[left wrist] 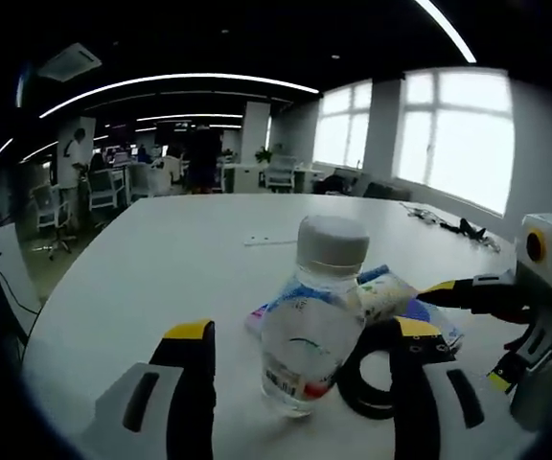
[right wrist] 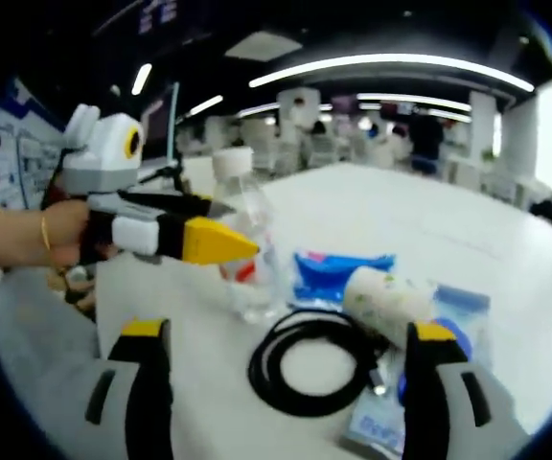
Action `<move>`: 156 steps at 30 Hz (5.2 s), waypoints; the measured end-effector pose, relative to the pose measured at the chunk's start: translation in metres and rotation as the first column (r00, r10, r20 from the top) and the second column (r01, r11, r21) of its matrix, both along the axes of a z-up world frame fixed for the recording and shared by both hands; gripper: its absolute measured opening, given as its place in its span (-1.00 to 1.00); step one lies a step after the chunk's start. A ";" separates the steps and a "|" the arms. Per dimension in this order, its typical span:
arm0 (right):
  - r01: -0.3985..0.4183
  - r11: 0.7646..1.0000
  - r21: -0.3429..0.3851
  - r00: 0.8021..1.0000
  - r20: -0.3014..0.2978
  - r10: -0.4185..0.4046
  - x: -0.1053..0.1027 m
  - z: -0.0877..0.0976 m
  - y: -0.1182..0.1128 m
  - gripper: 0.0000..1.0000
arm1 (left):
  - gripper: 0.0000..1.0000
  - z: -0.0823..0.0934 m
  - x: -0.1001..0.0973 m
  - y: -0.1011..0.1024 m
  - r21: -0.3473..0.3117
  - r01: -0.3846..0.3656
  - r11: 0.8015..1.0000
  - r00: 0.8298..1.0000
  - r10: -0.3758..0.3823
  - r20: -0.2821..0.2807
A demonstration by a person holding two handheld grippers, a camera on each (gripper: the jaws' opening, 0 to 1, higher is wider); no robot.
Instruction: Arrange the tabletop items into an orderly group along one side of the table until the central work area is clear of visible clutter.
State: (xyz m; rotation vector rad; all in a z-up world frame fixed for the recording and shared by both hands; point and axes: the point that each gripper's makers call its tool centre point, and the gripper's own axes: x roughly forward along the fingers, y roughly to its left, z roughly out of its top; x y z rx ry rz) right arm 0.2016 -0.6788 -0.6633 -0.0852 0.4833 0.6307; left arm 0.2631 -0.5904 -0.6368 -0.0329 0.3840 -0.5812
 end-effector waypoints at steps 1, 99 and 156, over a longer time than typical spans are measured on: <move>0.006 1.000 -0.002 1.000 0.001 -0.006 -0.001 0.001 -0.002 0.99 | 0.43 0.000 0.000 -0.001 -0.002 0.001 1.000 1.000 -0.001 0.001; 0.012 0.999 -0.033 1.000 -0.018 -0.013 -0.014 0.009 -0.039 0.81 | -0.21 0.012 0.064 0.023 0.043 0.247 0.968 0.961 -0.250 0.116; 0.020 0.998 -0.055 0.997 -0.071 -0.024 0.008 -0.008 -0.039 0.77 | -0.20 -0.004 0.194 0.042 0.061 0.323 0.945 0.933 -0.328 0.146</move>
